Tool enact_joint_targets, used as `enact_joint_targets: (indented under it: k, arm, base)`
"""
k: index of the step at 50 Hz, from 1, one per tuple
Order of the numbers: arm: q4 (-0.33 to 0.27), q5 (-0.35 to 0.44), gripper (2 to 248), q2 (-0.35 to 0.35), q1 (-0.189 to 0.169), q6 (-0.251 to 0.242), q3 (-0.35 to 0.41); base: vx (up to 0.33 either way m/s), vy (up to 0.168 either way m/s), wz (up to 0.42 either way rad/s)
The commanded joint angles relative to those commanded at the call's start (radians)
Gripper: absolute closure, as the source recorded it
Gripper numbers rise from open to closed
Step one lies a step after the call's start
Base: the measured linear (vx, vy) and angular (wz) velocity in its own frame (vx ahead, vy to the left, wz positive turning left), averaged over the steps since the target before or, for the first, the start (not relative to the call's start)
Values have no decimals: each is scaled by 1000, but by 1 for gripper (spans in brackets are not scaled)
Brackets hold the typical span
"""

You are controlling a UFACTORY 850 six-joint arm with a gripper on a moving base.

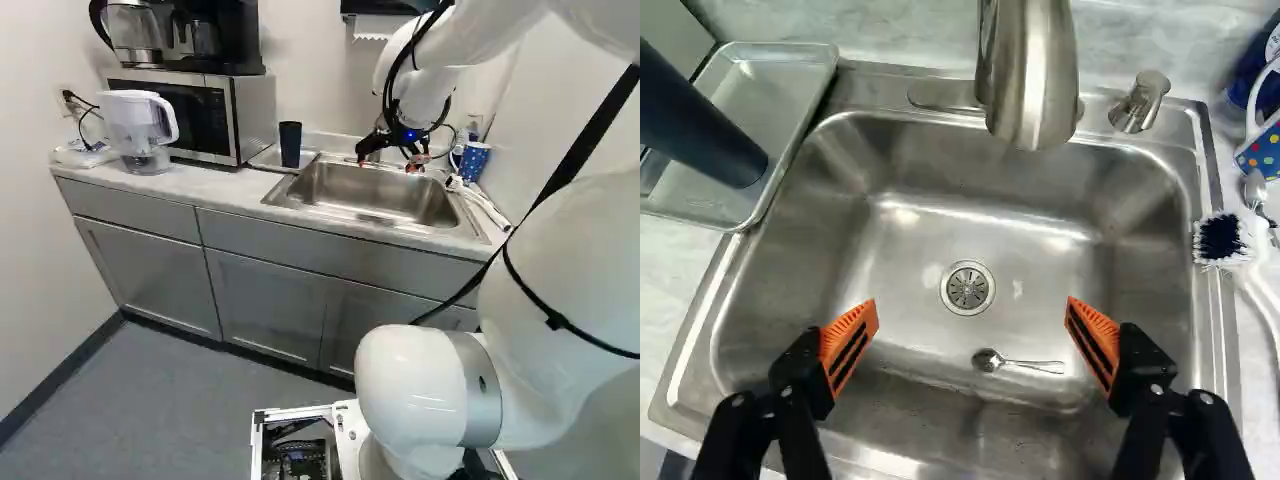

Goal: Rinse the cup and place it in the tray

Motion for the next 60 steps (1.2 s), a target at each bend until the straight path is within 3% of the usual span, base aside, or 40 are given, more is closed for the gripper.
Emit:
enact_joint_targets:
  k: [60]
  arm:
    - [0, 0, 3, 0, 0, 0, 0]
  base:
    - [-6, 8, 17]
